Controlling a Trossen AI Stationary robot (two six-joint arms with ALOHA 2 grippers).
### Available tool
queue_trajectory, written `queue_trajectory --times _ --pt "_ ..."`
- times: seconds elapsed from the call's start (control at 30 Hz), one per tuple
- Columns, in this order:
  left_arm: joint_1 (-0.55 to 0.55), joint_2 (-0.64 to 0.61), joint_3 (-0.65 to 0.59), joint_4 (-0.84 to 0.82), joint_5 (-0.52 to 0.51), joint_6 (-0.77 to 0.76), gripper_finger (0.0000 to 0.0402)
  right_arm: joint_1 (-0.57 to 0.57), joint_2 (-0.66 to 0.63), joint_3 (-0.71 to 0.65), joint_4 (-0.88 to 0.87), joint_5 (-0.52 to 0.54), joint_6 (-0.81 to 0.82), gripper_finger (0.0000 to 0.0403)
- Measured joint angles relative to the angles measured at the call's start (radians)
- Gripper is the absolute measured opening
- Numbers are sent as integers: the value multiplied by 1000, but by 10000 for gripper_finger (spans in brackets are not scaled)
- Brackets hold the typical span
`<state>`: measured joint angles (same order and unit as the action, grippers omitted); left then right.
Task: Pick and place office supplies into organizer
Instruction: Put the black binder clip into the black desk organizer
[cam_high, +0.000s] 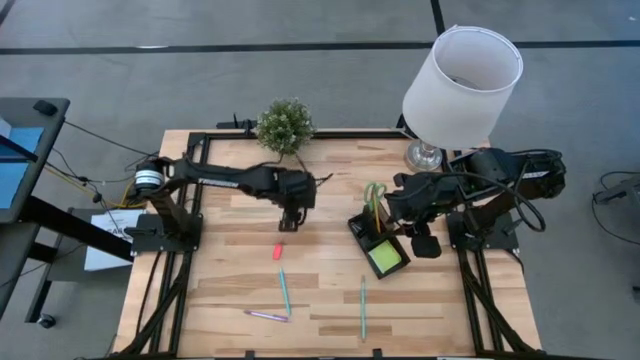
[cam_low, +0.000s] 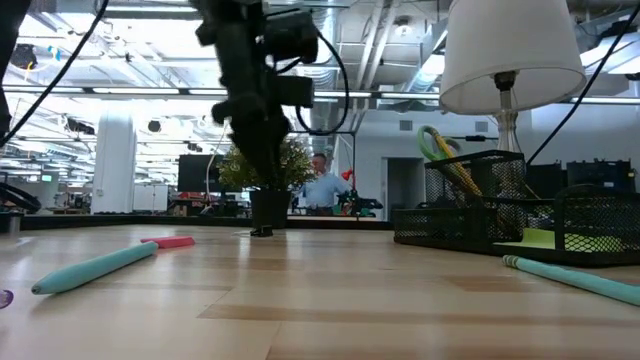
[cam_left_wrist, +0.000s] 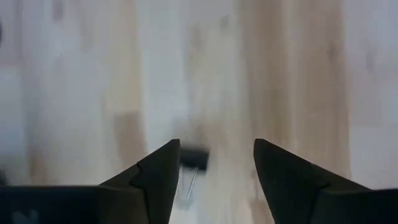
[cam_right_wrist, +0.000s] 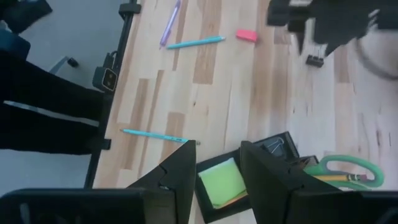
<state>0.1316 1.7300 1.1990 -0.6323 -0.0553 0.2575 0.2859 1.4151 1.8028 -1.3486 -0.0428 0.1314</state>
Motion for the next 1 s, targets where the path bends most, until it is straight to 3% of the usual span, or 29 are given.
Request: queue_trajectory --times 0.2,0.67,1.0 --pt "-10 0 -129 184 73 146 194 -25 0 0 38 29 -24 118" --pt "109 3 -139 154 70 222 194 -89 36 2 93 29 -27 118" --pt "112 59 -137 153 101 245 194 -127 106 -2 64 22 -35 118"
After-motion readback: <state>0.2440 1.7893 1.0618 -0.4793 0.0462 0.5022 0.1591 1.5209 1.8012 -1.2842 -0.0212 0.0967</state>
